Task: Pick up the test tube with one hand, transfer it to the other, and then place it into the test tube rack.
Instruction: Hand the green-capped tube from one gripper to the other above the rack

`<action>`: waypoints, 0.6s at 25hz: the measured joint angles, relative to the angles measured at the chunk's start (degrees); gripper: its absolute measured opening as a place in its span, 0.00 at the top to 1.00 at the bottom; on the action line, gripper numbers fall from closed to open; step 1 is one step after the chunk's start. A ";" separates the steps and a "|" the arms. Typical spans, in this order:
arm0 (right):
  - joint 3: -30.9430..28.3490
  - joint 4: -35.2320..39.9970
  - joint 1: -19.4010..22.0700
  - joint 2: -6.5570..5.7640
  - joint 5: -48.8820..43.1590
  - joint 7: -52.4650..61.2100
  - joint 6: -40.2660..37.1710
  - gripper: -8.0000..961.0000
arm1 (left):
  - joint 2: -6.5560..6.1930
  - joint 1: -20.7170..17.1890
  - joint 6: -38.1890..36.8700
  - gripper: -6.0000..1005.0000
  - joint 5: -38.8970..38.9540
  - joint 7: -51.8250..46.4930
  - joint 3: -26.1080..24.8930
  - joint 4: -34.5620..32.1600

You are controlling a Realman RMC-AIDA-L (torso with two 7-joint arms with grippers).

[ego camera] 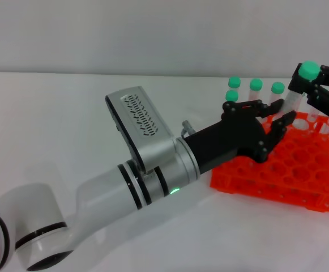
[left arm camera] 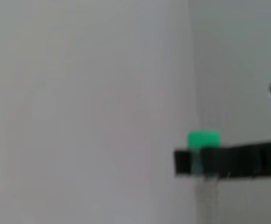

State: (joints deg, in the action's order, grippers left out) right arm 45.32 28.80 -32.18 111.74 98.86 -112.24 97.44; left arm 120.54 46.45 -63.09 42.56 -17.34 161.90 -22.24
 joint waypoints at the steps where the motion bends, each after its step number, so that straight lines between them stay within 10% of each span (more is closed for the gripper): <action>1: -0.02 0.02 -0.05 0.02 0.10 -0.05 0.14 0.77 | 0.00 -0.19 0.32 0.75 0.11 0.13 -0.23 0.07; 8: -0.32 0.03 -0.18 0.20 0.20 -0.46 0.17 0.77 | 0.10 -2.68 0.33 0.75 0.16 2.91 -3.50 -0.46; 15: -3.70 0.03 0.00 0.09 0.20 -1.11 -0.51 0.78 | 0.18 -6.51 0.35 0.38 0.29 6.28 -6.05 -1.01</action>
State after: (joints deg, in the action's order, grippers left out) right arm 41.62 28.83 -32.18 111.82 99.06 -113.35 96.93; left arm 120.73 39.94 -62.74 42.84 -11.06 155.85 -23.26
